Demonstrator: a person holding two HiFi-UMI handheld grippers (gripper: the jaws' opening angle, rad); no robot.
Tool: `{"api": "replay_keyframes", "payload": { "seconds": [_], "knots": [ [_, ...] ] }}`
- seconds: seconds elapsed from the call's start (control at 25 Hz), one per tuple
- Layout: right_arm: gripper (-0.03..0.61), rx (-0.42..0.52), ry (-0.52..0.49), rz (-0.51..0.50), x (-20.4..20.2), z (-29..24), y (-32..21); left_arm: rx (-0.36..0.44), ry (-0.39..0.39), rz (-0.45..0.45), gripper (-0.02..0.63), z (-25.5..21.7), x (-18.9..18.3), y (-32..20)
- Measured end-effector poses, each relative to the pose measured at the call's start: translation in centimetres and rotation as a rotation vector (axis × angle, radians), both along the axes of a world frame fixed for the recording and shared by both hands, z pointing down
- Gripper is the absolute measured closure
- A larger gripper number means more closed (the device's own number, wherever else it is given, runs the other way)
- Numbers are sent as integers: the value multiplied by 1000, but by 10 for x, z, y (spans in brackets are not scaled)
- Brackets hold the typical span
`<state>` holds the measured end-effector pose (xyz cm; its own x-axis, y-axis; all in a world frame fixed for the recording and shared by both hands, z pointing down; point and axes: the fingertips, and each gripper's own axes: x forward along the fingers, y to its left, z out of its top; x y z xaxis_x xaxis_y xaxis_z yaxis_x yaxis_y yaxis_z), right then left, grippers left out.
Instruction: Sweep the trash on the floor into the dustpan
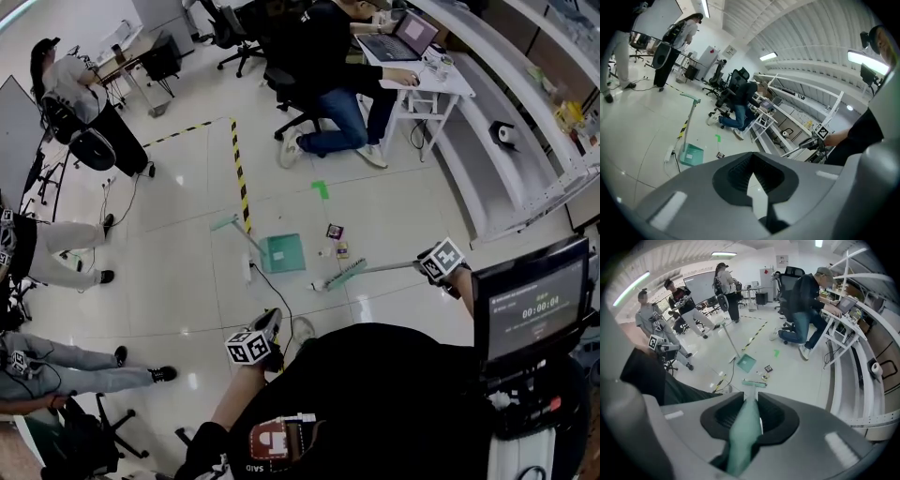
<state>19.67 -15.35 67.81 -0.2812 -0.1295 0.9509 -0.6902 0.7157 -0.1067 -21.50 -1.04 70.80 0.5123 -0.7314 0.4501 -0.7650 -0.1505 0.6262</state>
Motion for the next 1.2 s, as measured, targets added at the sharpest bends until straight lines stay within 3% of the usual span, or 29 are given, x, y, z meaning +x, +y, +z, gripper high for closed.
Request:
{"api": "replay_keyframes", "payload": {
  "seconds": [0.24, 0.48, 0.72, 0.88, 1.0, 1.2],
  "knots": [
    [491, -24, 53, -7, -78, 1, -55, -17, -17, 128, 612, 9, -73, -64],
    [491, -48, 100, -157, -121, 7, -108, -39, -24, 136, 612, 14, -90, -103],
    [491, -60, 150, -509, -153, 42, -184, -87, -73, 23, 612, 8, -78, -126],
    [491, -82, 201, -707, -158, 73, -234, -125, -113, -128, 612, -6, -64, -136],
    [491, -59, 217, -851, -171, 83, -269, -124, -69, -255, 612, -14, -45, -142],
    [491, -73, 219, -988, -197, 106, -287, -154, -29, -259, 612, 5, -23, -150]
  ]
}}
